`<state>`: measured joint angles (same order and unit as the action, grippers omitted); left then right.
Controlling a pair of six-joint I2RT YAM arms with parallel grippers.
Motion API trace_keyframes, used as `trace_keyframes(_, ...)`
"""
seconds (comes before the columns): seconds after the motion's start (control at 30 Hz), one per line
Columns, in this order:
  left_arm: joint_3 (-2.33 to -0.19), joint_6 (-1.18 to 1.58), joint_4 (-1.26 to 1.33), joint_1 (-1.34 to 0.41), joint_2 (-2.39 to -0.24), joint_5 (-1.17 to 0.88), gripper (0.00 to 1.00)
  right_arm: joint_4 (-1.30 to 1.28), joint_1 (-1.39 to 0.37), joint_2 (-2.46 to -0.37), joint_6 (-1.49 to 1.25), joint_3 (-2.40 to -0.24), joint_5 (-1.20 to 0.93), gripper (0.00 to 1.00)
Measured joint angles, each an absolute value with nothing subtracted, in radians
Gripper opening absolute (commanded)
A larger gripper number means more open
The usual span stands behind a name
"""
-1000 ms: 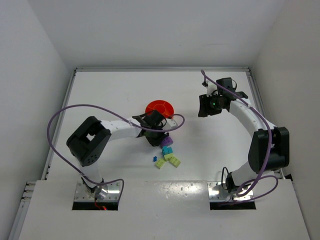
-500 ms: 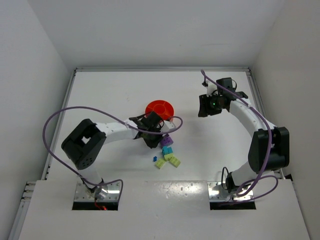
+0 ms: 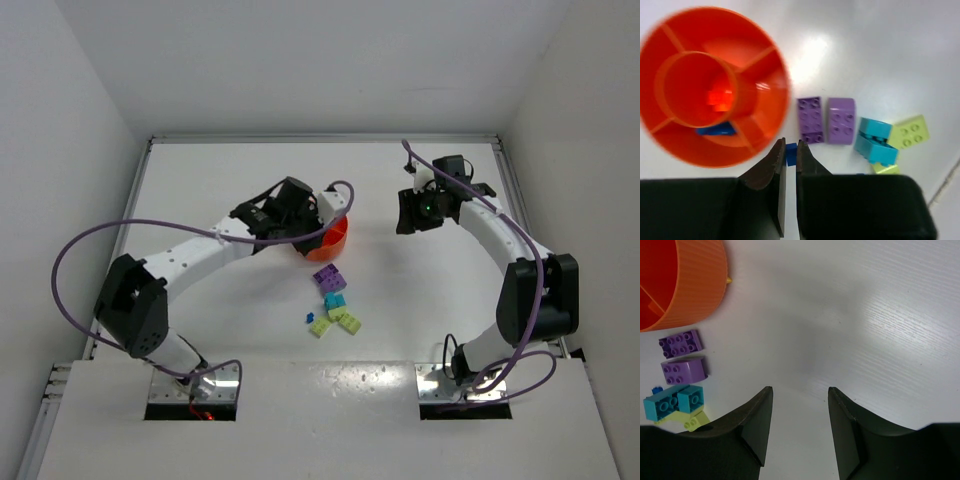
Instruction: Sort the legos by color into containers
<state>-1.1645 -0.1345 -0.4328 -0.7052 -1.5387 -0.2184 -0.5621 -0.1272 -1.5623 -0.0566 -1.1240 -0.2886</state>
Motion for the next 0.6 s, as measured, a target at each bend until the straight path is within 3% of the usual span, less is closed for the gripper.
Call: trace_keyframes(0.6, -1.321, -0.171, -0.459, -0.515, -1.691, -0.222, 0.02, -0.562, -0.127, -1.562, -0.057, -1.124, -0.289, 0.49)
